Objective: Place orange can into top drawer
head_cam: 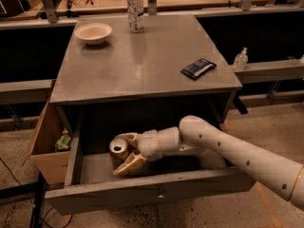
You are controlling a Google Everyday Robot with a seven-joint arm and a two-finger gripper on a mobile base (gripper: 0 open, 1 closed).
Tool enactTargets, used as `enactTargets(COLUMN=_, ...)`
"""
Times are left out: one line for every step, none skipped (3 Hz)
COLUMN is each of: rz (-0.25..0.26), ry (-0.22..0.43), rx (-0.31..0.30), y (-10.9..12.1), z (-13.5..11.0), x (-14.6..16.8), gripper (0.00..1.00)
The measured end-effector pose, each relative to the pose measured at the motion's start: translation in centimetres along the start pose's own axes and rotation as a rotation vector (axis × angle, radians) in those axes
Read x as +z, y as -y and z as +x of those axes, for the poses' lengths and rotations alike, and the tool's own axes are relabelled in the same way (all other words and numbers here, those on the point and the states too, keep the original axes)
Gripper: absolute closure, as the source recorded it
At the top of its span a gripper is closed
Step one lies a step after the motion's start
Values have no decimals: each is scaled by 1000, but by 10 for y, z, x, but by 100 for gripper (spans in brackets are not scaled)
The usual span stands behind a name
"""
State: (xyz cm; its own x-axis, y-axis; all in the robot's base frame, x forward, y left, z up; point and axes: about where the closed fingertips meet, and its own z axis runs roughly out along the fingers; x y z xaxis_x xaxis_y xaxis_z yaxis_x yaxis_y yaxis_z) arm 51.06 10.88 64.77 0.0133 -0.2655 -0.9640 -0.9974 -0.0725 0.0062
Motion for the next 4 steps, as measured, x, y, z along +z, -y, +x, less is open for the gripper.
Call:
enactTargets(rz=23, ry=-41, rx=-6, y=5, z=-3, x=-13, gripper=45)
enactTargets(rz=55, ry=-87, rx=-4, y=7, z=-6, x=-33, gripper=68)
enactTargets(rz=63, ry=-107, rx=22, y=1, z=-10, x=-55, gripper=75)
enactTargets(rz=66, ry=-111, rx=56, y=-9, z=-12, x=-68, gripper=52)
